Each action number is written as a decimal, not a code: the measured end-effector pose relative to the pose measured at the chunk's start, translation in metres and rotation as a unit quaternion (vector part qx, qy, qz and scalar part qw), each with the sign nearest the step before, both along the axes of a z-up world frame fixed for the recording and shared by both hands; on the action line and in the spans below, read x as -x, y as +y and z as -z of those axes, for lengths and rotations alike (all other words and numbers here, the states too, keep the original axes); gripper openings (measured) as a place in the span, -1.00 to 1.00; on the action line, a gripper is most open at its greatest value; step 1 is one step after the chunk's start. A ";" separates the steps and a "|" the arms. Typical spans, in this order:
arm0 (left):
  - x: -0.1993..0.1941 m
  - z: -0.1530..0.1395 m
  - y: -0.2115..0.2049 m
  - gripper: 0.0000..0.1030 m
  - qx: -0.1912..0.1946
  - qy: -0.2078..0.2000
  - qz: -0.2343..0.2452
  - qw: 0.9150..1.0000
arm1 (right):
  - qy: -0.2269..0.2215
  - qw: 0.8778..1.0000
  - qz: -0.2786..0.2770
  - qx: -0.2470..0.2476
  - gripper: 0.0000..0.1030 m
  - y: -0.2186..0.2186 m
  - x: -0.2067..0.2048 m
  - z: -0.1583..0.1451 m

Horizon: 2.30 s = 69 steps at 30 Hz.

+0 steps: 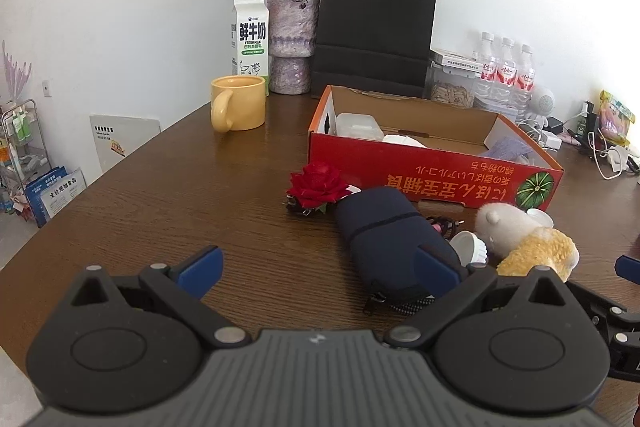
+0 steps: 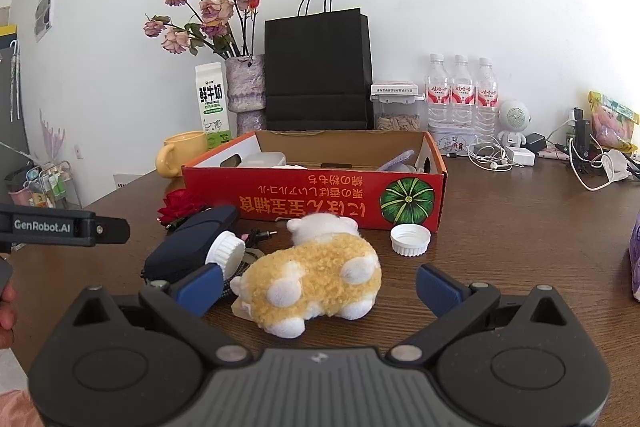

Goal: Organize objects
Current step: 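Withdraw both grippers from the box toward the navy case and plush sheep, then grasp the navy blue case with the left gripper while the right gripper grasps the plush sheep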

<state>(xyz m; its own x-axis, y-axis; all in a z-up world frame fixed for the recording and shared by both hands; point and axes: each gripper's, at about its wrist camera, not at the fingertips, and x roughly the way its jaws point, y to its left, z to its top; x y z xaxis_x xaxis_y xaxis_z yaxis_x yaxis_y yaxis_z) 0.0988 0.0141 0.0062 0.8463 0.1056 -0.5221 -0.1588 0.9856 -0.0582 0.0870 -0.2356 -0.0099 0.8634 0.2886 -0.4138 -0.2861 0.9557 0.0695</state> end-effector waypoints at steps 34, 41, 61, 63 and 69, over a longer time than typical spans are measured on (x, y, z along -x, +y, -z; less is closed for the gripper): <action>-0.012 0.015 -0.009 1.00 0.023 0.014 0.018 0.999 | 0.019 0.999 -0.035 0.024 1.00 0.004 -0.023 0.008; -0.023 0.015 -0.014 1.00 0.033 0.024 0.018 0.999 | 0.021 0.997 -0.051 0.046 1.00 0.006 -0.032 0.008; -0.076 0.025 -0.034 1.00 0.054 0.062 0.004 0.997 | 0.055 0.994 -0.079 0.047 1.00 0.015 -0.073 0.018; -0.080 0.027 -0.035 1.00 0.051 0.065 0.002 0.997 | 0.060 0.994 -0.077 0.045 1.00 0.015 -0.078 0.020; -0.091 0.034 -0.033 1.00 0.056 0.078 -0.007 0.995 | 0.066 0.995 -0.073 0.035 1.00 0.015 -0.084 0.024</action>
